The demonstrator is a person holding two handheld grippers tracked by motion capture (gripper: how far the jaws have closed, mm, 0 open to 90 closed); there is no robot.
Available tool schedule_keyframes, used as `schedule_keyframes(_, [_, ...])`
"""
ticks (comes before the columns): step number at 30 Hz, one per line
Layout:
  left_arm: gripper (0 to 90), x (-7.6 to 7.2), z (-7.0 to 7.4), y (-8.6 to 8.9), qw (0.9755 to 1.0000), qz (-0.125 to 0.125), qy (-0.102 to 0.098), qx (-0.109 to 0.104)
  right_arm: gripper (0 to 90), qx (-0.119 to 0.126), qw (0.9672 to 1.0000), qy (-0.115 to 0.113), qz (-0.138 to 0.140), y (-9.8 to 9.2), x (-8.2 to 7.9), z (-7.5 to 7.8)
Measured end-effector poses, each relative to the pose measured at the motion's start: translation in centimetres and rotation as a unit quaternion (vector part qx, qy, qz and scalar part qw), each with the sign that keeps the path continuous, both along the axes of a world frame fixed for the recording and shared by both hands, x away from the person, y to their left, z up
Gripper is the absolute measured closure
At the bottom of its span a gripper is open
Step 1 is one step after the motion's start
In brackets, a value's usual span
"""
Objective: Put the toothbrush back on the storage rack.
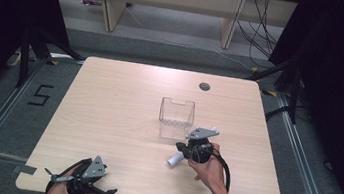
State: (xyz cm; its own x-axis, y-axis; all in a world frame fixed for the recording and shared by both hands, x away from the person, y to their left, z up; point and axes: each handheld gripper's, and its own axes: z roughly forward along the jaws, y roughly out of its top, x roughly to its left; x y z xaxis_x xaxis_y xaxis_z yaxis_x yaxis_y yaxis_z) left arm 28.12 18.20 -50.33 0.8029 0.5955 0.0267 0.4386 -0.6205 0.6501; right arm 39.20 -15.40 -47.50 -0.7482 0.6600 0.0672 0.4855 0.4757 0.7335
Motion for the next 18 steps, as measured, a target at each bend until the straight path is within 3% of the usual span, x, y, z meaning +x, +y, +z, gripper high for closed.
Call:
schedule_keyframes(2, [15.0, 0.0, 0.0, 0.0, 1.0, 0.001, 0.0, 0.0, 89.9, 0.0, 0.9999, -0.009, 0.008, 0.2, 0.1, -0.3])
schedule_keyframes(7, [15.0, -0.1, 0.0, -0.1, 1.0, 0.006, -0.002, -0.005, 89.9, -0.008, 0.9999, 0.009, 0.004, 1.0, 0.1, -0.5])
schedule_keyframes(11, [14.9, 0.0, 0.0, 0.0, 1.0, 0.001, 0.0, -0.001, 89.9, -0.009, 0.9999, 0.013, 0.007, 1.3, 0.1, -0.7])
schedule_keyframes(12, [15.0, -0.1, 0.0, 0.0, 1.0, 0.002, -0.004, -0.004, 89.9, -0.013, 0.9998, 0.004, 0.017, 1.4, 0.4, -0.9])
schedule_keyframes(18, [15.0, -0.1, 0.0, 0.0, 1.0, 0.003, -0.005, -0.003, 89.8, -0.027, 0.9992, 0.018, 0.021, 1.9, 0.2, -1.2])
